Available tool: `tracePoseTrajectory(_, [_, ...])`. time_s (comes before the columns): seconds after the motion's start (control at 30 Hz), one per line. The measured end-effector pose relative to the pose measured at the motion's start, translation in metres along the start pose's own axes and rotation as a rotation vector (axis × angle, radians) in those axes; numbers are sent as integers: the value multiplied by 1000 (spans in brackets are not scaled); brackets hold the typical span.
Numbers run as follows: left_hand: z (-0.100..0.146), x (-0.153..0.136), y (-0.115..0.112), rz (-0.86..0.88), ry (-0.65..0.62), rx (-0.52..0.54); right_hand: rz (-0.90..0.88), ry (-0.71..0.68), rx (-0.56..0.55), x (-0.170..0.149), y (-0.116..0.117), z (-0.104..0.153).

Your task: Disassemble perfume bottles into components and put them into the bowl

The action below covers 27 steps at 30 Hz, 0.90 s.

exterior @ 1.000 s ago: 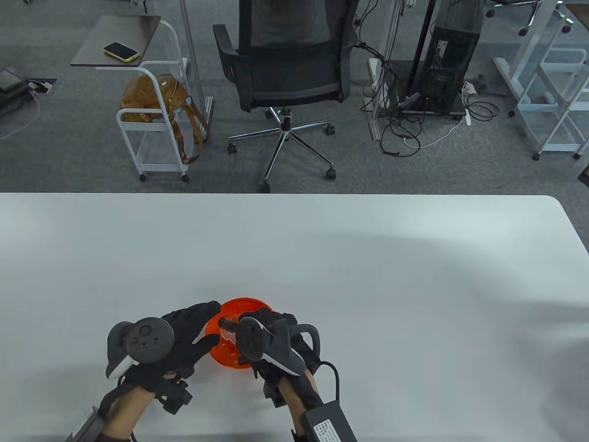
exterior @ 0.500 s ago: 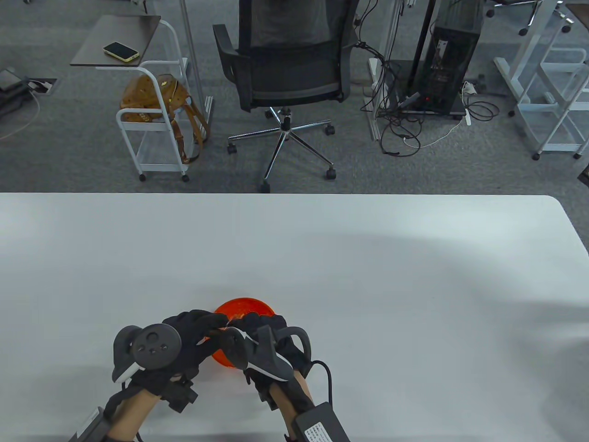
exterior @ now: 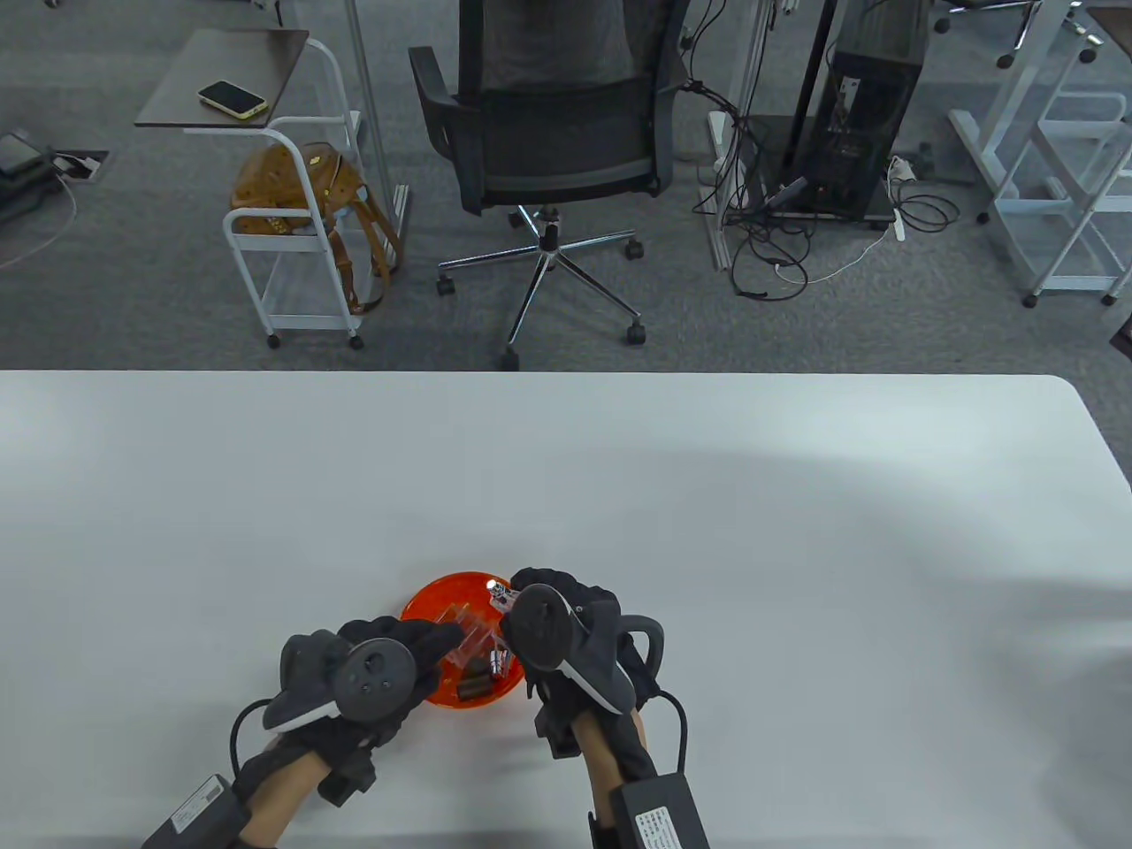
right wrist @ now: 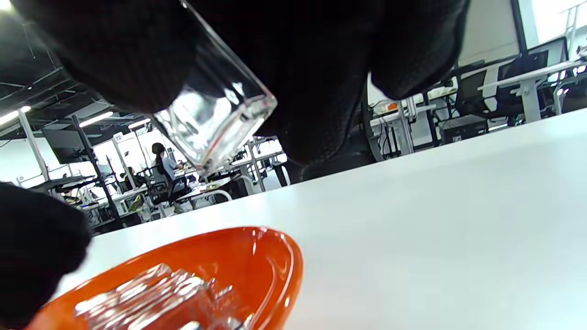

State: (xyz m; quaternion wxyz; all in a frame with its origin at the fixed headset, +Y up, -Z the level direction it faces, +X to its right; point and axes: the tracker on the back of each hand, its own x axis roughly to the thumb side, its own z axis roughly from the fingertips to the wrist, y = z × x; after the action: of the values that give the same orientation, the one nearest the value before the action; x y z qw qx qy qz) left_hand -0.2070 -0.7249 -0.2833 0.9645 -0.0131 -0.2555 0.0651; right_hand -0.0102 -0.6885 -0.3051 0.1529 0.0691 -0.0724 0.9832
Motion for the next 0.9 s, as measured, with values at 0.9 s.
tracePoseTrajectory(0.9, [13, -32, 23, 325, 108, 263, -45, -158, 129, 39, 22, 7])
